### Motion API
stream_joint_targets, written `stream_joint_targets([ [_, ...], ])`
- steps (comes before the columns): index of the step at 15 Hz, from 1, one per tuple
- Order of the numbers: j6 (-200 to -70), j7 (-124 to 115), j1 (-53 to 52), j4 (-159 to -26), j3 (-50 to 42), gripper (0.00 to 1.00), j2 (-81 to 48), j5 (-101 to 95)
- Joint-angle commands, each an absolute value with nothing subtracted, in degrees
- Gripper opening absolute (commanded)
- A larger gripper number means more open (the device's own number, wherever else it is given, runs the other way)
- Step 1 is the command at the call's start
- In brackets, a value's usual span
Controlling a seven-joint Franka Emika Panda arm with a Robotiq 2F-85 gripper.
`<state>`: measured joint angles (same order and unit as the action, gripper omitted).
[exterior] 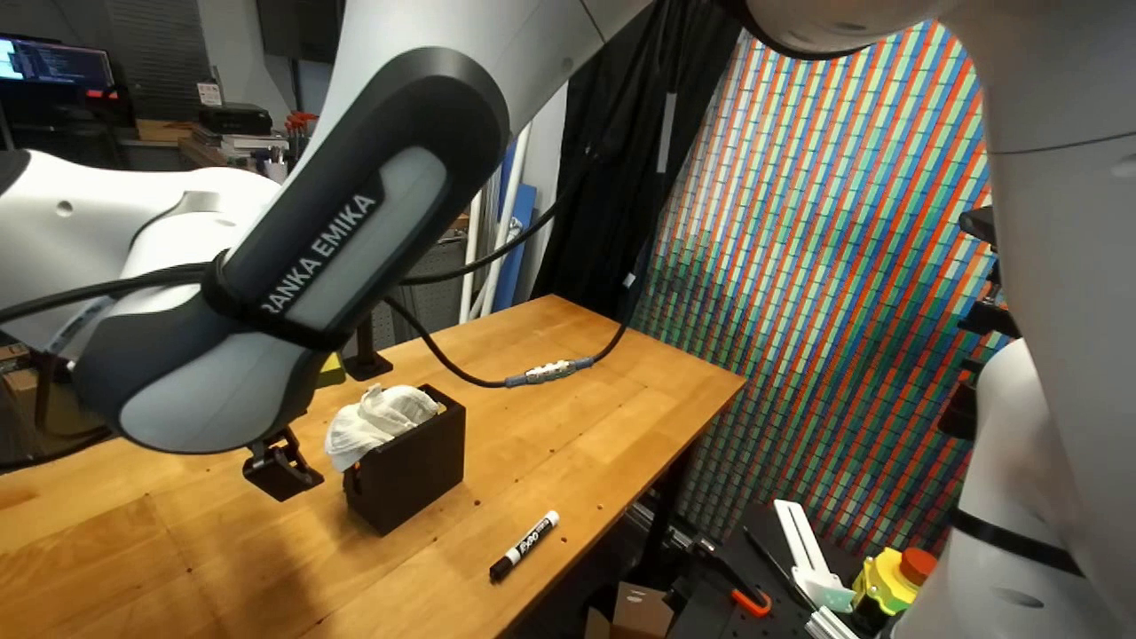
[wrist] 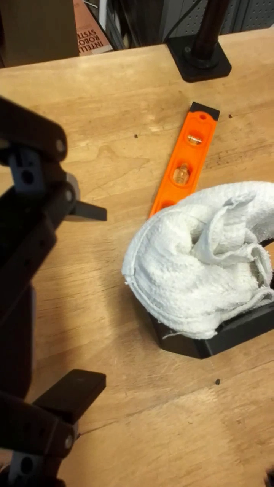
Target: Put the towel in the box
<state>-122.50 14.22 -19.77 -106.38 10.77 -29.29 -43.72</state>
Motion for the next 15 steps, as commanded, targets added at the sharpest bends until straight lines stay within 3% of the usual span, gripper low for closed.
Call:
stream_joint_targets([
  [1, -120.89, 15.55, -19.27, -103.15, 9.95, 1.0, -31.6, -45.09],
  [10, -120.16, 15.67, -17.48, -101.79, 8.04, 0.99, -33.83, -45.56],
  [12, -120.09, 15.73, -17.28, -101.82, 8.21, 0.9, -33.94, -45.26],
  [14, -120.04, 15.75, -17.23, -101.9, 8.3, 0.65, -33.84, -45.15],
  [15, -120.04, 15.72, -17.23, -101.96, 8.31, 0.65, -33.77, -45.14],
])
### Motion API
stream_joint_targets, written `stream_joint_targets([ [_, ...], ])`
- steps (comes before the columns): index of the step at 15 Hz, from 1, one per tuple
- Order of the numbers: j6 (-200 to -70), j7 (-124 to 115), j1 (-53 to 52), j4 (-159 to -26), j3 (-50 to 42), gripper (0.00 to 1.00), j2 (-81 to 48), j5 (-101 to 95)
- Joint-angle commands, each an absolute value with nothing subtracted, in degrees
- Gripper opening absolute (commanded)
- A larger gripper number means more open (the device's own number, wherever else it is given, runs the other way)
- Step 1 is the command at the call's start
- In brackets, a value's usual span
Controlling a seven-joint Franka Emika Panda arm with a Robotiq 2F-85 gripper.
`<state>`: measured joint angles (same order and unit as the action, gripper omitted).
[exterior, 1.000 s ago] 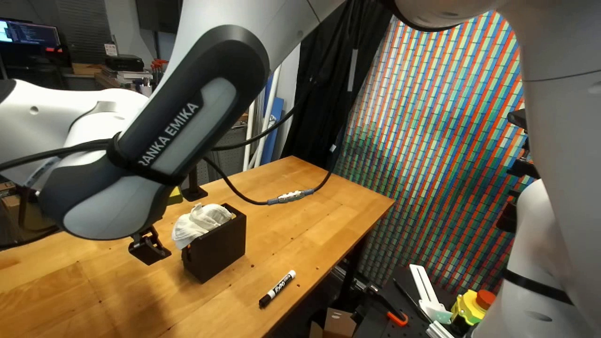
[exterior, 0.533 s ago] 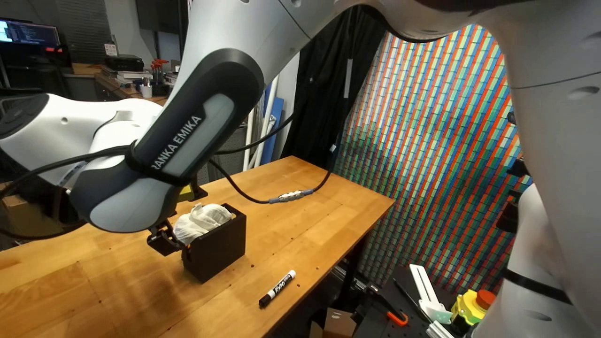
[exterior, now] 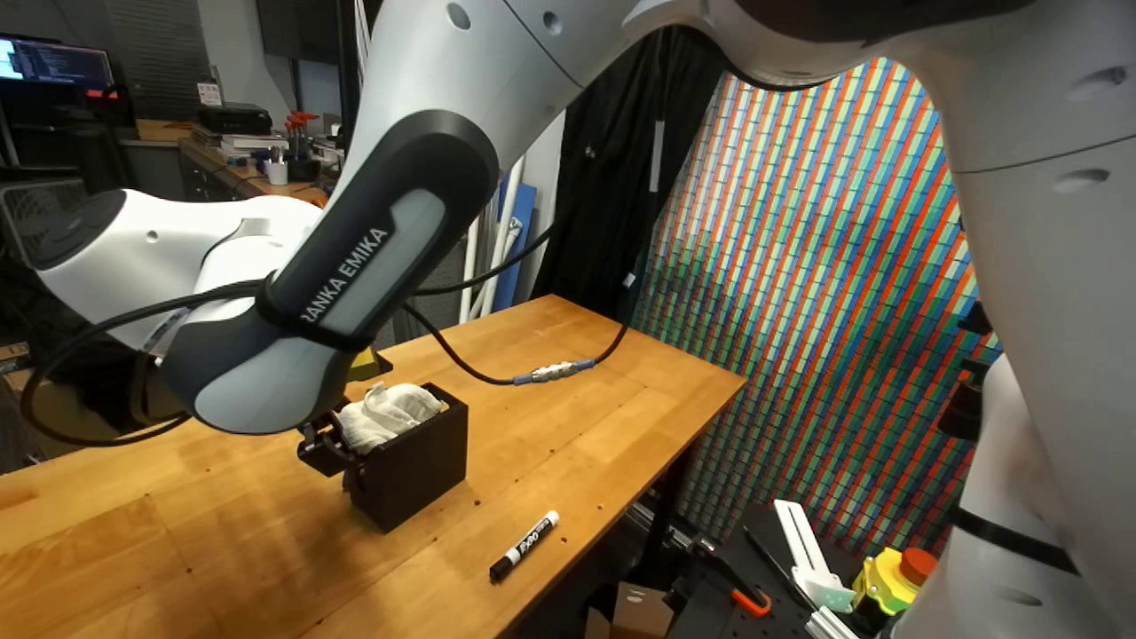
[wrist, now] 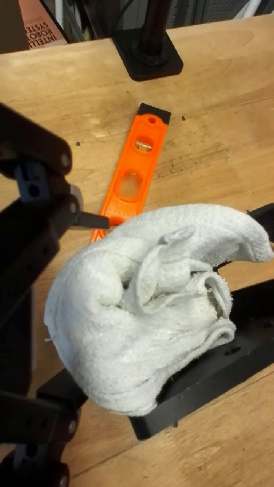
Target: Put the towel in the box
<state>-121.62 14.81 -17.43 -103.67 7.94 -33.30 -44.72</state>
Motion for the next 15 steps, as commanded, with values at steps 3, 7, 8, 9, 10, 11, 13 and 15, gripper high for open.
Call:
stream_joint_targets([
  [3, -119.86, 15.79, -17.24, -102.12, 8.38, 0.42, -33.64, -45.12],
  [7, -119.56, 15.84, -17.29, -102.43, 8.45, 0.11, -33.17, -45.2],
  [8, -119.43, 15.81, -17.27, -102.49, 8.44, 0.08, -33.01, -45.21],
  [9, -119.35, 15.84, -17.22, -102.57, 8.45, 0.05, -32.85, -45.18],
  [10, -119.22, 15.92, -17.15, -102.64, 8.47, 0.03, -32.61, -45.13],
  [11, -119.12, 15.88, -17.08, -102.76, 8.45, 0.03, -32.3, -45.12],
  [13, -119.21, 15.71, -16.84, -103.17, 8.35, 0.07, -31.57, -45.15],
  [15, -119.26, 15.36, -16.41, -103.7, 8.17, 0.06, -30.51, -45.04],
])
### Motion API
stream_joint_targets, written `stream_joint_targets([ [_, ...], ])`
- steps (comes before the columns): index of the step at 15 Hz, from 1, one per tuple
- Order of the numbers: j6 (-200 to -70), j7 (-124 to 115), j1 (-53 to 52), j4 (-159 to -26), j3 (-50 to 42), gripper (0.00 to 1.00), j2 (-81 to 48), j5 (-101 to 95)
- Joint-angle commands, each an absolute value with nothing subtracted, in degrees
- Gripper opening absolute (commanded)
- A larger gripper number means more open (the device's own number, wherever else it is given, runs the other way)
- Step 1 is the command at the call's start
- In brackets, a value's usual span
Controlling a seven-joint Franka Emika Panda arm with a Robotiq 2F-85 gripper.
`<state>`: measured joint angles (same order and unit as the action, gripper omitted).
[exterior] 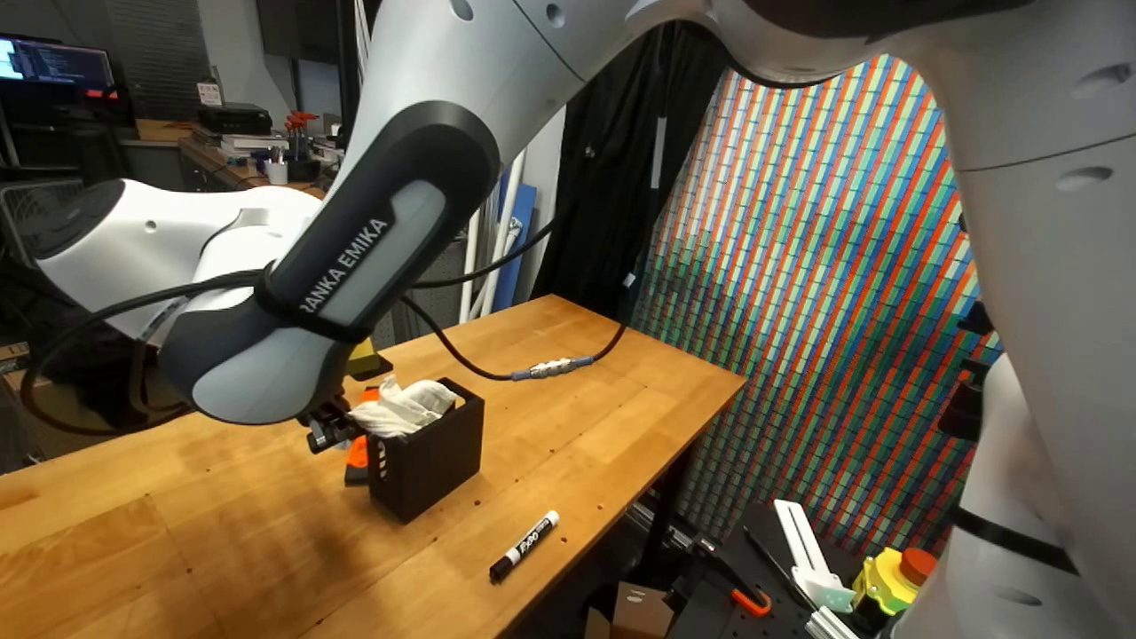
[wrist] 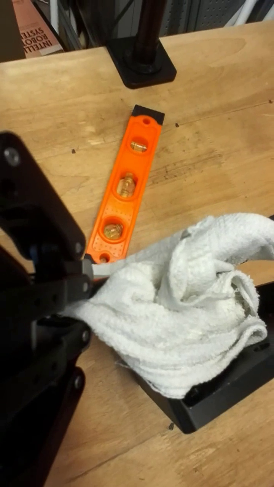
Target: Put the towel in the box
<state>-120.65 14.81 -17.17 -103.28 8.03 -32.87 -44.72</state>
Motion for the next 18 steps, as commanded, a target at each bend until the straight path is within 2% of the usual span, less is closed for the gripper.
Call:
stream_joint_targets([
  [1, -119.28, 15.21, -16.11, -104.01, 8.07, 0.06, -29.91, -44.96],
  [18, -121.65, 13.02, -10.32, -107.99, 7.52, 0.05, -24.5, -37.09],
])
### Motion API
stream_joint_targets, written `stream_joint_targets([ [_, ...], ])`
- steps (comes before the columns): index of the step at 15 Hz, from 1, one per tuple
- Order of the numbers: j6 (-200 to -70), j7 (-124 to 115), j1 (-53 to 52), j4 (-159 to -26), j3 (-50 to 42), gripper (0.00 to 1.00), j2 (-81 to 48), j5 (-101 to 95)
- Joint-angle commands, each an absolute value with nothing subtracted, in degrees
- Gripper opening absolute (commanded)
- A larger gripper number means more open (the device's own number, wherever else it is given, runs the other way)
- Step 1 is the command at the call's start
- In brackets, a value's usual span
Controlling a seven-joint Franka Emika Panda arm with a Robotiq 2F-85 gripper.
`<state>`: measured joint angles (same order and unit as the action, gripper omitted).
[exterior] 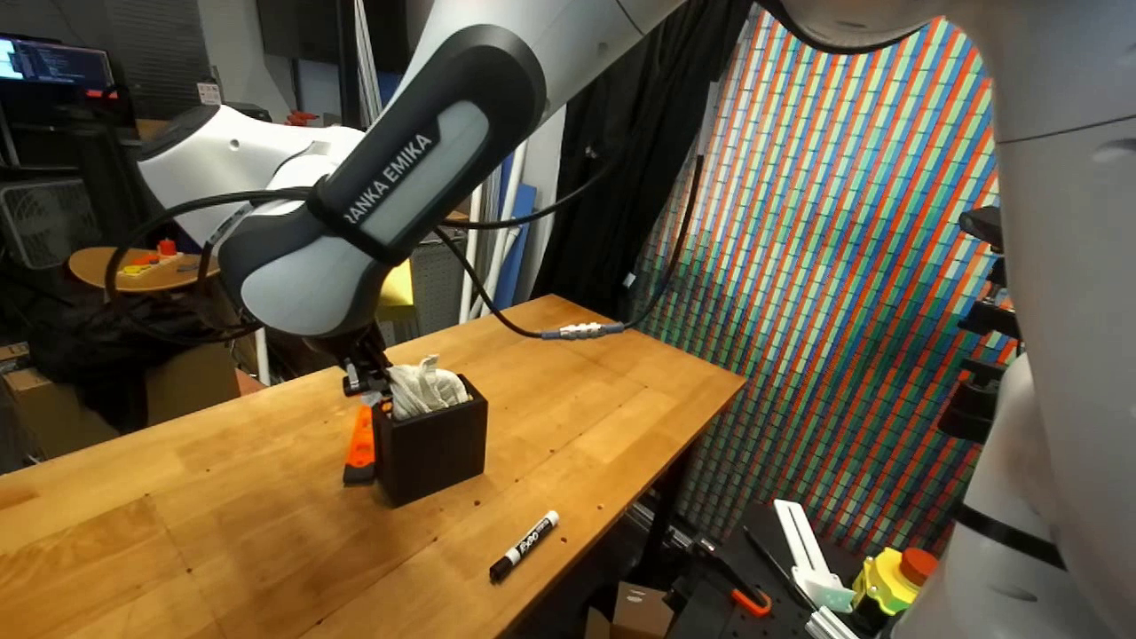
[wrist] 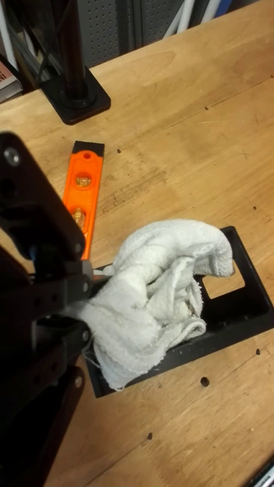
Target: Put the towel in the box
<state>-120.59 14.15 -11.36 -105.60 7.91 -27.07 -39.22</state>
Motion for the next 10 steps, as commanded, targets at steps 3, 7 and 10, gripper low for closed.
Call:
stream_joint_targets([
  [3, -122.62, 11.24, -9.08, -108.75, 6.84, 0.05, -24.03, -34.76],
  [7, -124.73, 8.45, -7.74, -109.8, 6.03, 0.05, -24.05, -30.7],
  [10, -127.15, 6.6, -6.96, -110.8, 5.64, 0.05, -24.59, -25.85],
])
